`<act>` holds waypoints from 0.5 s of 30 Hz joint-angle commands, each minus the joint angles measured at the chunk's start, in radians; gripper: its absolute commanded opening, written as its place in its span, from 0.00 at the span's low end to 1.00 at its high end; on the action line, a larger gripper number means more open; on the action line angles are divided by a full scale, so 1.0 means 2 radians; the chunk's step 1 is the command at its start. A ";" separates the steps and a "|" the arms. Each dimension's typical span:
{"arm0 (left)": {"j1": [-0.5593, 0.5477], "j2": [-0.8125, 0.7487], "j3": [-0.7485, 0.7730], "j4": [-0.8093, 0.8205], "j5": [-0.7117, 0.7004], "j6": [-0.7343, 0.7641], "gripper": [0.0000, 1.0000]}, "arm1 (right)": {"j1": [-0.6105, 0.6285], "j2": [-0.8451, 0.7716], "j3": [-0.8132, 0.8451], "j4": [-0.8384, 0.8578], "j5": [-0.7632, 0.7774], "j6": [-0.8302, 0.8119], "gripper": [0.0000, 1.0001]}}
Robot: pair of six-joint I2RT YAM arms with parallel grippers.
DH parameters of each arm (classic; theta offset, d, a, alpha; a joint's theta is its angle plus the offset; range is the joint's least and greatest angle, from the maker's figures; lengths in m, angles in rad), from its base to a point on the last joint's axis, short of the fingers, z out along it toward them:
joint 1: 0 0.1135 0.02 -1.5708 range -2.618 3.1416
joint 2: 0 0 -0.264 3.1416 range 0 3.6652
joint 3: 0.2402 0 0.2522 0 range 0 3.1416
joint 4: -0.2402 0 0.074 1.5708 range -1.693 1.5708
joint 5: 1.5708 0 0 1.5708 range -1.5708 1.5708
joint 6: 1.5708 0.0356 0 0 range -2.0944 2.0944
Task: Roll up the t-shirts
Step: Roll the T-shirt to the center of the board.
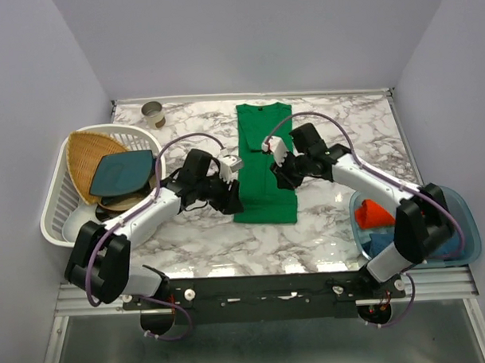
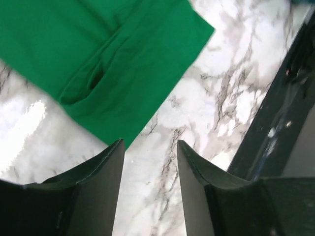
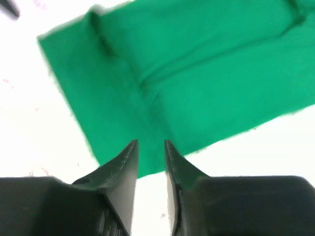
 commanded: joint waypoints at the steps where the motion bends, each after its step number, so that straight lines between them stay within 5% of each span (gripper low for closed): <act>1: -0.082 -0.066 -0.023 0.016 -0.048 0.247 0.63 | 0.011 -0.127 -0.132 0.081 -0.004 -0.069 0.44; 3: -0.131 -0.103 -0.049 0.047 -0.137 0.320 0.79 | 0.023 -0.199 -0.211 0.123 0.002 -0.123 0.50; 7: -0.190 -0.148 -0.156 0.133 -0.183 0.439 0.89 | 0.042 -0.289 -0.308 0.185 0.016 -0.194 0.59; 11: -0.213 -0.141 -0.202 0.201 -0.212 0.508 0.89 | 0.054 -0.312 -0.344 0.203 0.050 -0.220 0.61; 15: -0.212 -0.106 -0.219 0.263 -0.223 0.542 0.78 | 0.054 -0.310 -0.341 0.201 0.069 -0.203 0.61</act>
